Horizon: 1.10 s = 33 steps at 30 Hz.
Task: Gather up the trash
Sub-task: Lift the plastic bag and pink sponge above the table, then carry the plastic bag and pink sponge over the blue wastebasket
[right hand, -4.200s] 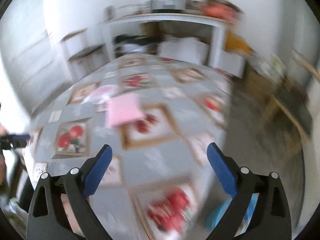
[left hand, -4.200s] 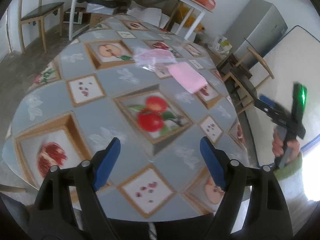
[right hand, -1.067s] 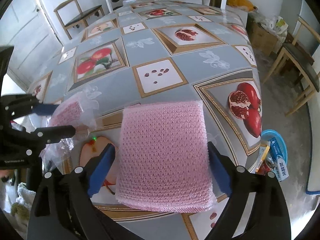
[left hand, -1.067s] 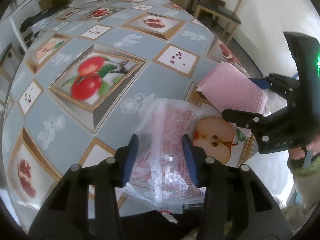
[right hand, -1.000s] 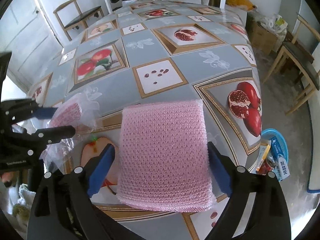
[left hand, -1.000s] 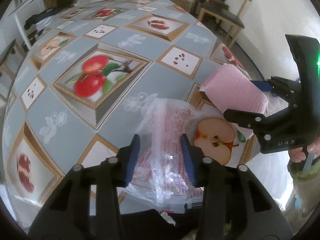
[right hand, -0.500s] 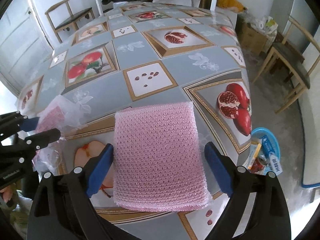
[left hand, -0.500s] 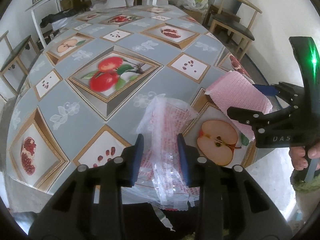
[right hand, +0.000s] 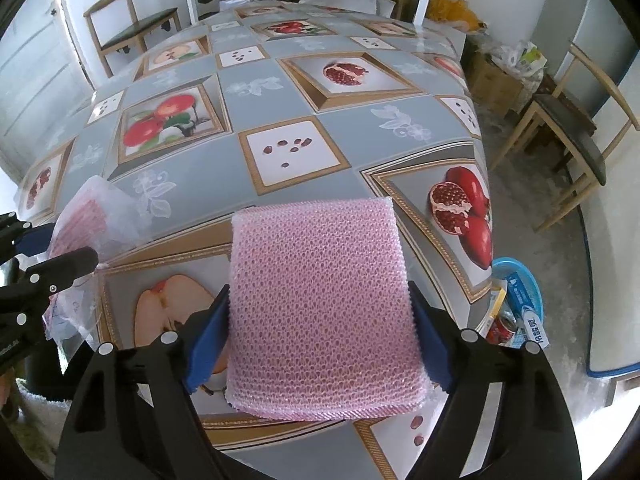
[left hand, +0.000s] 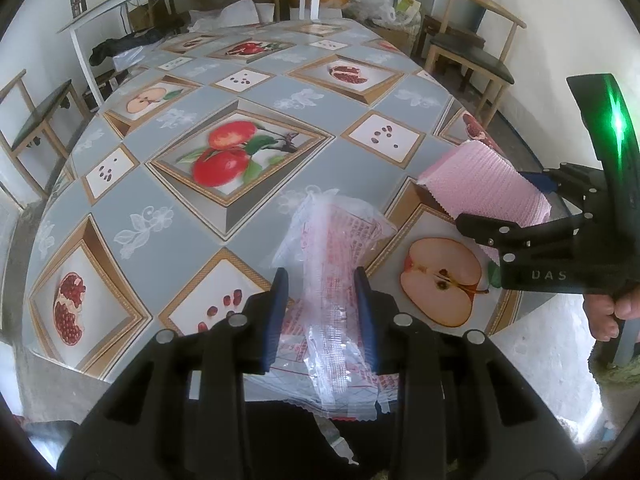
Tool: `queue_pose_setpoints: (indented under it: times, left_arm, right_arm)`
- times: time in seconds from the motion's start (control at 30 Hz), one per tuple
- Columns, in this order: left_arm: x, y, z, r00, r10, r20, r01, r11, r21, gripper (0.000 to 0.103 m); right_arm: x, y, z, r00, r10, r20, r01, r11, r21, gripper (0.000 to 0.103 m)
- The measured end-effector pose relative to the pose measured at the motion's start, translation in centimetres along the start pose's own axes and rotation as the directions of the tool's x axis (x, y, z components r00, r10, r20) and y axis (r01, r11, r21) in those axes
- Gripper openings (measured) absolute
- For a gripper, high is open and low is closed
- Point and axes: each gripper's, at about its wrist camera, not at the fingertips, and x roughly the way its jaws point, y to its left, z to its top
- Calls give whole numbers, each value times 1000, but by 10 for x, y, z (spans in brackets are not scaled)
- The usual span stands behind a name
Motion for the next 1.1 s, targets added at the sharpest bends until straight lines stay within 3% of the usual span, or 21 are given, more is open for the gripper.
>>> queue_pose_setpoints:
  times: [0.47,1.1]
  left_arm:
    - [-11,1,0,999,-10,35,11,1000,-19,30]
    - [-35,2,14,989,-70,128,81,993,-82,30]
  right_arm:
    - [-16,-4,4,999,-4,48,3,1000,20,78]
    - [-56,-41,7,983,66,170,-93,984,155,78]
